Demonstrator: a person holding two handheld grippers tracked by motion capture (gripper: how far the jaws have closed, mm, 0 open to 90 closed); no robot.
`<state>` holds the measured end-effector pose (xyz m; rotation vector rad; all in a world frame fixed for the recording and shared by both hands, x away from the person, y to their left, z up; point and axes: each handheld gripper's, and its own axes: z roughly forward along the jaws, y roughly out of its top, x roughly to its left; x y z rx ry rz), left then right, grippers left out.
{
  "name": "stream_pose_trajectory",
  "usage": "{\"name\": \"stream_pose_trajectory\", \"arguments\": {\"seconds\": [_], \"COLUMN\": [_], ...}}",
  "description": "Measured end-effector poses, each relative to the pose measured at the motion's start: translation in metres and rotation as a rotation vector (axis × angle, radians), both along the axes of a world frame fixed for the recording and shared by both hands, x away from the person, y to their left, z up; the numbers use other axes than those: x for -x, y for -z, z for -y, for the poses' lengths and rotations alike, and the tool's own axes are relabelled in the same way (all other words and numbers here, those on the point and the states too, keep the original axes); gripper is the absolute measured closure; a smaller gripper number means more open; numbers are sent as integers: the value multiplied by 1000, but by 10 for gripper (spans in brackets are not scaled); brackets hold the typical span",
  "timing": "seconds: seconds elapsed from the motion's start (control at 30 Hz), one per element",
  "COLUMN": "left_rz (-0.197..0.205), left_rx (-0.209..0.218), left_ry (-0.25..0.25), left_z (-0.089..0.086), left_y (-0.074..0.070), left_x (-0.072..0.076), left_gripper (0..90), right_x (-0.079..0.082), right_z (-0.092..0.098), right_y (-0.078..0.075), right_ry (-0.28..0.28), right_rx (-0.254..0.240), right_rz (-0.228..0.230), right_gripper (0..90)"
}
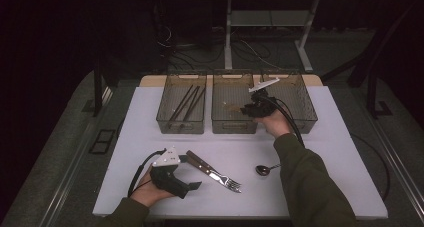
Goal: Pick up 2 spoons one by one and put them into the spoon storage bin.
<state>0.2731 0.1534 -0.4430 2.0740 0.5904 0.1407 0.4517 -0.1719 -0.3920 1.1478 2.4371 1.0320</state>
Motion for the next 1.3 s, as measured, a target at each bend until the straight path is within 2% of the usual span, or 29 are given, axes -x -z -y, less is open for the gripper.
{"name": "stream_pose_trajectory", "arguments": {"seconds": [0.07, 0.23, 0.53, 0.7, 0.93, 1.1, 1.3], "left_rz": [-1, 5, 2, -4, -9, -8, -9], "left_rx": [0, -4, 3, 5, 7, 2, 1], "left_ry": [-3, 1, -3, -7, -12, -9, -11], "left_z": [0, 0, 0, 1, 1, 1, 1], "left_y": [0, 0, 0, 0, 0, 0, 0], "left_x": [0, 0, 0, 1, 1, 1, 1], "left_gripper": [0, 0, 0, 0, 0, 0, 0], "right_x": [0, 1, 9, 21, 44, 60, 77], "right_z": [-1, 0, 9, 15, 22, 27, 38], "right_y": [0, -3, -14, -20, -25, -26, -22], "right_ry": [-2, 12, 24, -16, -61, -84, -106], "right_rx": [-7, -34, -105, -130, -161, -151, -129], "right_rz": [-4, 20, 22, 49, 61, 57, 48], "right_gripper": [703, 545, 444, 441, 456, 506, 614]}}
